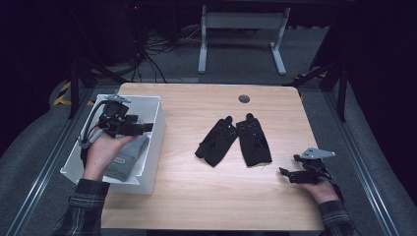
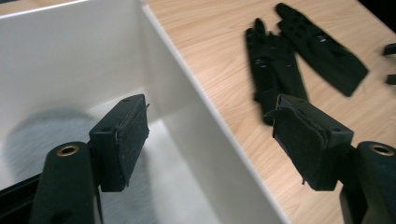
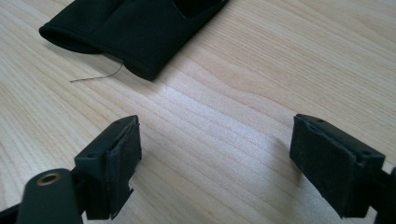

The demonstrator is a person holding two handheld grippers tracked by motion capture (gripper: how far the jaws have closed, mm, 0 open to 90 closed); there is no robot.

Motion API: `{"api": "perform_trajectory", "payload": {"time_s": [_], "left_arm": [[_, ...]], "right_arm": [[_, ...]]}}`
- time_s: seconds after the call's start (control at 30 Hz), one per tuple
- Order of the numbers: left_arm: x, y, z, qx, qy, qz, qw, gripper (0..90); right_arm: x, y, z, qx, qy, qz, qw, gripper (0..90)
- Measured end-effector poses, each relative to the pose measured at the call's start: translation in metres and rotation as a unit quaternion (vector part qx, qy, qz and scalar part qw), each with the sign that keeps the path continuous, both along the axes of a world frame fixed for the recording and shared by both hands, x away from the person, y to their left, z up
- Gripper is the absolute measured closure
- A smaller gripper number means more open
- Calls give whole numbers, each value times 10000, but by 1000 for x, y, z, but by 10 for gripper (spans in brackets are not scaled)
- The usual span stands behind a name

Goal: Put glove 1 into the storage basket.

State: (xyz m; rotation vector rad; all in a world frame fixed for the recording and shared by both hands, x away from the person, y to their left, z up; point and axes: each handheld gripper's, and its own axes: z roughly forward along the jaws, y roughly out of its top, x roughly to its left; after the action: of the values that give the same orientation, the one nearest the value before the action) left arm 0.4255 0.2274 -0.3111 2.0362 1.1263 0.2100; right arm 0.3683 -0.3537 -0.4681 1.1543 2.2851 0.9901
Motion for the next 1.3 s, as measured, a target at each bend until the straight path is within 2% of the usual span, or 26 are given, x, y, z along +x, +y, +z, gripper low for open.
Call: {"api": "perform_trajectory", "payload": {"time_s": [0.2,0.33,0.47,0.5,0.6,0.7,1.0,1.13,1.3], "left_arm": [[-6,-29,6,-43,-119,-382,9992,271],[-9,-47,6,-123,-126,-584,9981,271],[-14,-68,7,-132,-155,-809,9965,271],[-14,-68,7,-132,-155,-809,9965,271],[-19,-84,6,-116,-224,-999,9947,270],[-23,-97,4,-52,-227,-1115,9935,268],[-36,-134,-17,62,-221,-1354,9905,250],[-40,-148,-35,149,-105,-1444,9893,228],[-45,-157,-60,281,-113,-1472,9886,212]], "right_arm": [[0,0,0,-8,-2,-7,10000,171],[0,0,0,1,-2,-2,10000,171],[0,0,0,-8,-1,-6,10000,171],[0,0,0,-8,-1,-6,10000,171],[0,0,0,-9,-1,-6,10000,170],[0,0,0,1,-2,0,10000,170],[0,0,0,-7,1,-4,10000,170],[0,0,0,2,0,1,10000,170],[0,0,0,-8,5,-2,10000,184]]}}
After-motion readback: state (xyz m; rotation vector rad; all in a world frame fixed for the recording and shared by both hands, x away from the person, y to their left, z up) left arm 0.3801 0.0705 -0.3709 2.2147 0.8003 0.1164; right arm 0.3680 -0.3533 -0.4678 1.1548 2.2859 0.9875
